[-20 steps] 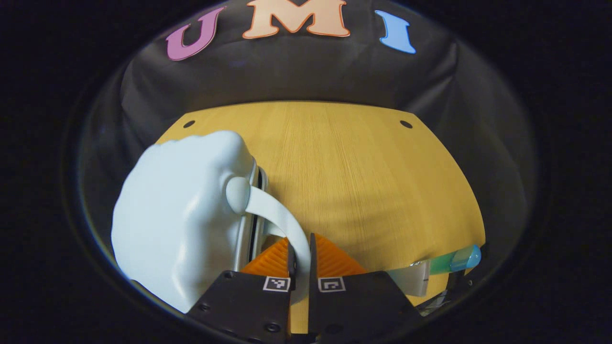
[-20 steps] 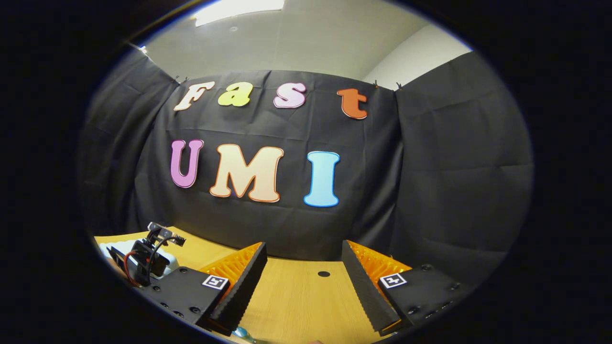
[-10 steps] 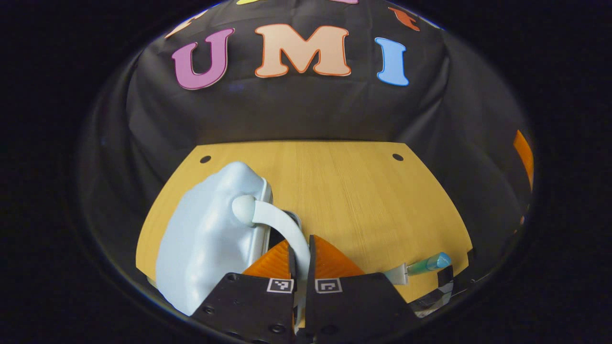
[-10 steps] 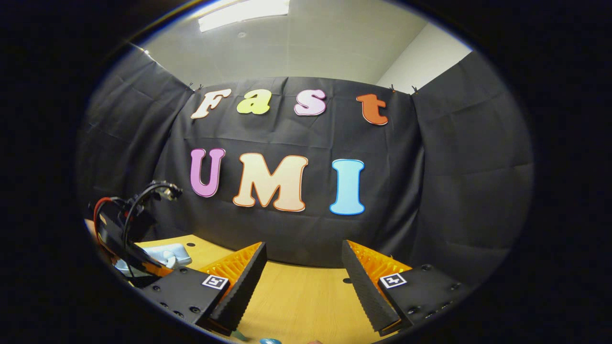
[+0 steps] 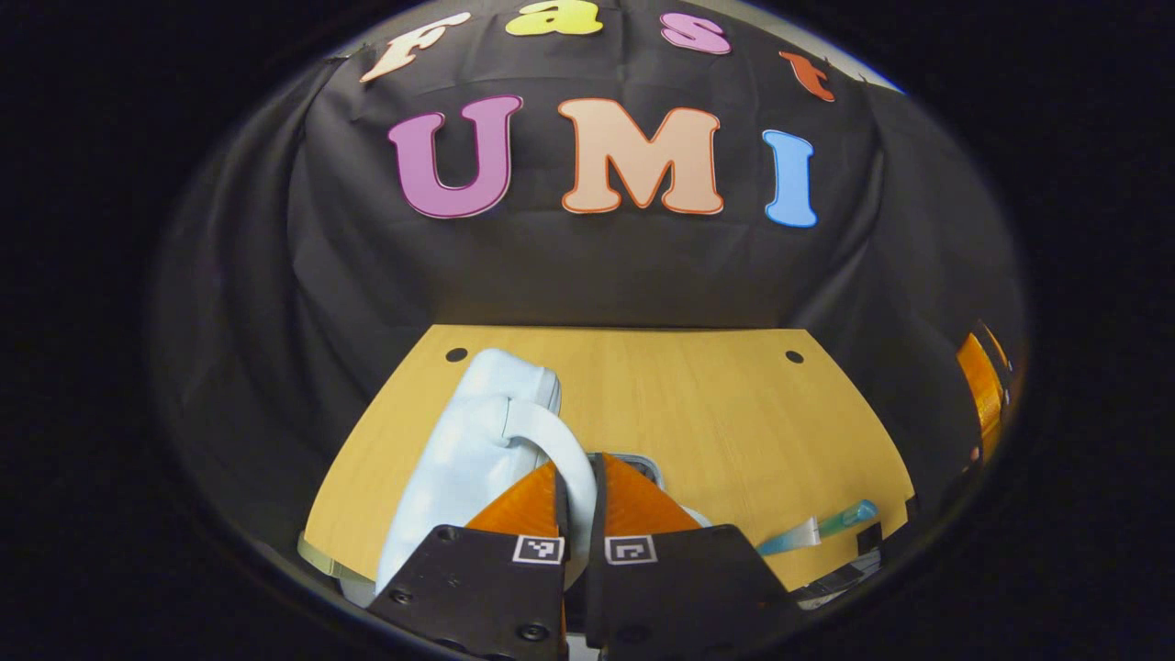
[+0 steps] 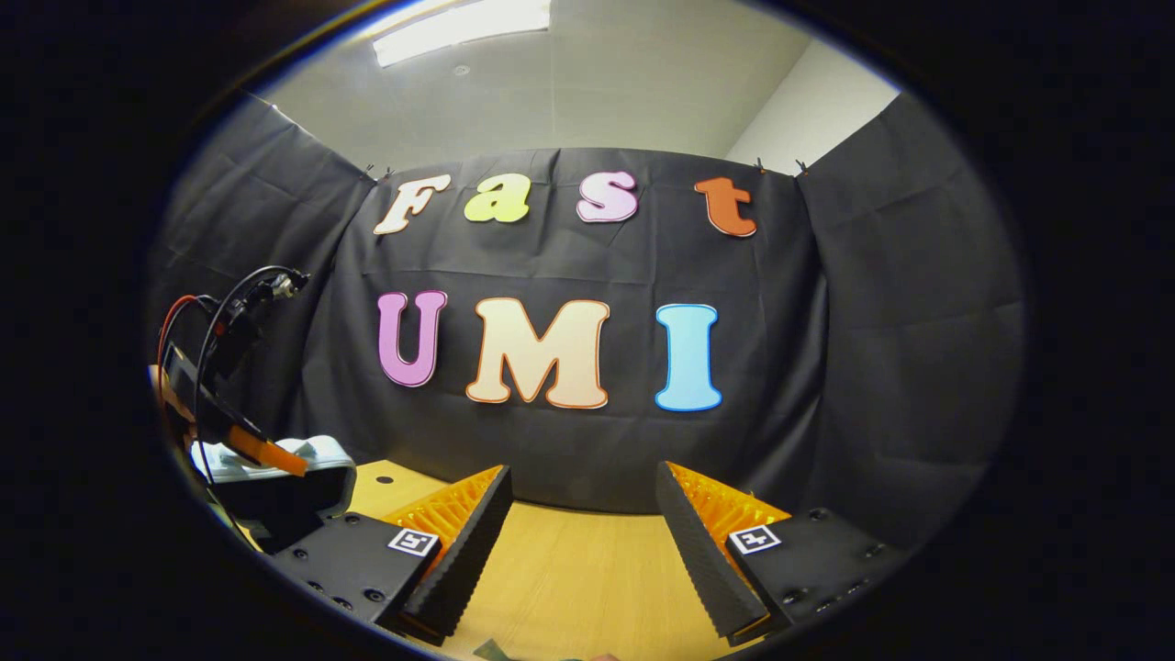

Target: First open the suitcase, pack the skin care products into it, and then close the suitcase.

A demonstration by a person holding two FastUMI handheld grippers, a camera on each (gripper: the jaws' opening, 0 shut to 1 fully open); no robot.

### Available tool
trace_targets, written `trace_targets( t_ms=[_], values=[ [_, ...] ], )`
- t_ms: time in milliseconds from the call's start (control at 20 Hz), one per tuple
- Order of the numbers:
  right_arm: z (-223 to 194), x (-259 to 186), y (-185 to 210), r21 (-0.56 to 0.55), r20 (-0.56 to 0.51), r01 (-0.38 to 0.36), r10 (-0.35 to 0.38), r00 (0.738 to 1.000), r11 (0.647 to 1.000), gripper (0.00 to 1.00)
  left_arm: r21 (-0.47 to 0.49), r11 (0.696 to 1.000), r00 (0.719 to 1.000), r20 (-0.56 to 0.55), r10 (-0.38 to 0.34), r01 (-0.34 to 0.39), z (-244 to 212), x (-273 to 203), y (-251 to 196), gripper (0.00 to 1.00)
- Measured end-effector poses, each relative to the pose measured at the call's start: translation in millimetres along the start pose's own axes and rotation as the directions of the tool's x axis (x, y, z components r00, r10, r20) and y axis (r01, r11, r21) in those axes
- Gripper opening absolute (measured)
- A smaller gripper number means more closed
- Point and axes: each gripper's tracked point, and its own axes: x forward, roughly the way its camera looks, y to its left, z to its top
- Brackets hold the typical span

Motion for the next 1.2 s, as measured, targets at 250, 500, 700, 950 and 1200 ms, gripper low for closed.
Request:
trace_targets(
  t_ms=[250, 500, 700, 950, 1200],
  values=[
    [6.6, 7.7, 14.7, -0.01, 0.015, 0.012, -0.012, 1.0, 1.0, 0.99, 0.016, 0.998, 0.998, 0.043, 0.053, -0.054, 18.3, 2.8, 58.1, 0.02],
    [3.6, 13.3, 26.6, -0.003, 0.008, 0.051, -0.051, 0.999, 0.999, 0.99, 0.02, 0.992, 0.991, 0.065, 0.12, -0.122, 27.7, 6.3, 122.5, 0.02],
    [2.0, 19.2, 37.6, -0.016, 0.006, 0.074, -0.074, 0.997, 0.997, 0.99, 0.017, 0.985, 0.984, 0.057, 0.168, -0.169, 23.4, 12.0, 169.9, 0.02],
    [-2.1, 26.5, 59.1, -0.03, -0.014, 0.068, -0.069, 0.998, 0.997, 0.99, -0.021, 0.98, 0.98, 0.03, 0.196, -0.196, 15.3, 23.7, 221.0, 0.0],
    [-1.2, 33.7, 76.3, -0.051, -0.018, 0.063, -0.064, 0.998, 0.997, 0.99, -0.072, 0.971, 0.974, -0.022, 0.227, -0.228, -7.8, 36.1, 268.5, 0.0]
  ],
)
